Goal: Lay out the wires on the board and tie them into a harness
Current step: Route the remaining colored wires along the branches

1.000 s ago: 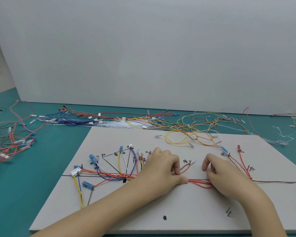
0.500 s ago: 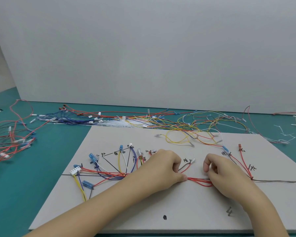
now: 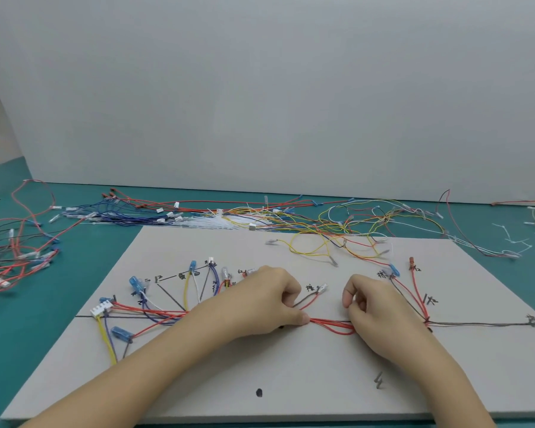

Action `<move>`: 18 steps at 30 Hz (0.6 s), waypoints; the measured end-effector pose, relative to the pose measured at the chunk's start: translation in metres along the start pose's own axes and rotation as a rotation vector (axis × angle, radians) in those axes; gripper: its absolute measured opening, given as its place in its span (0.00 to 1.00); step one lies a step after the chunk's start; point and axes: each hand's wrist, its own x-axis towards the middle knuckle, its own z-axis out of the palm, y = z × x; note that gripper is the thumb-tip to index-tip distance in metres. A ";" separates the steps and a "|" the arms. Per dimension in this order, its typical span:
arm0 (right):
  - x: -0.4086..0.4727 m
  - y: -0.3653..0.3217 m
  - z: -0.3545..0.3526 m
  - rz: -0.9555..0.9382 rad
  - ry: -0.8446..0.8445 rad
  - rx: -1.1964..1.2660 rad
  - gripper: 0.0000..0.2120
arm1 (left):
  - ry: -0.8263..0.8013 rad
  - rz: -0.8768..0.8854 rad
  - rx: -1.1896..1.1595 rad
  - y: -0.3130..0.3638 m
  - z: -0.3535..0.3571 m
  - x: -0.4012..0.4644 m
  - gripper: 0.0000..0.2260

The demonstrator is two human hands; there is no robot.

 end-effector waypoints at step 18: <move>0.013 -0.029 0.021 0.046 0.051 0.129 0.08 | -0.039 0.021 0.019 -0.021 -0.025 -0.012 0.08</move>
